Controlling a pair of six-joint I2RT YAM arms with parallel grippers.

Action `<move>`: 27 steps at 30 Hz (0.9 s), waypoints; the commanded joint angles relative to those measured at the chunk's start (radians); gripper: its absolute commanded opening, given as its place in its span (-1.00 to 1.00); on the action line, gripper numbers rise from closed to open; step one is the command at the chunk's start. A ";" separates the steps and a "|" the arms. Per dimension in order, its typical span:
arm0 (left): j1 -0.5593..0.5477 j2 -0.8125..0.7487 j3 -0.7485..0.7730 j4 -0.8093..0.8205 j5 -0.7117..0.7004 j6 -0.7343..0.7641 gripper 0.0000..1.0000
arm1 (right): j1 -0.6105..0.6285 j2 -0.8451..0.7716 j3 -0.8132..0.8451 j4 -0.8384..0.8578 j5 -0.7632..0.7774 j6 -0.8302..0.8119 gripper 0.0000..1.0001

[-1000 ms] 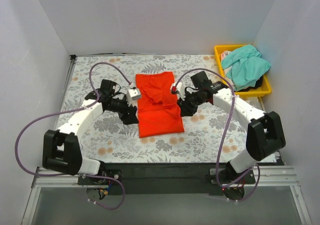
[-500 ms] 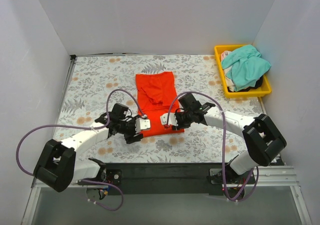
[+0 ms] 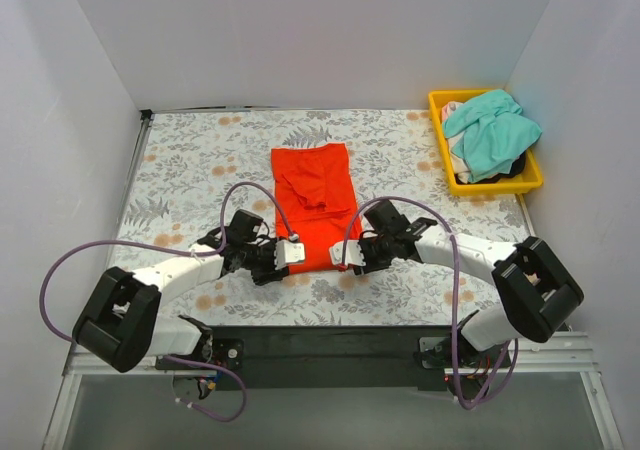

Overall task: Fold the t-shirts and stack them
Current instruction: Fold the tshirt

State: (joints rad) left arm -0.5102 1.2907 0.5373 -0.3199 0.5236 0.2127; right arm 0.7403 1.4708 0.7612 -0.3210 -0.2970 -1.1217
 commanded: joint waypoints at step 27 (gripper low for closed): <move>-0.021 0.013 0.003 -0.002 -0.008 -0.070 -1.00 | 0.011 0.048 0.018 0.019 0.062 0.100 -0.97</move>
State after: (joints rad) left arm -0.5255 1.2961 0.5266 -0.2962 0.5125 0.1837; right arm 0.7490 1.5097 0.7601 -0.2771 -0.2592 -1.0637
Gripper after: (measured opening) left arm 0.029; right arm 0.025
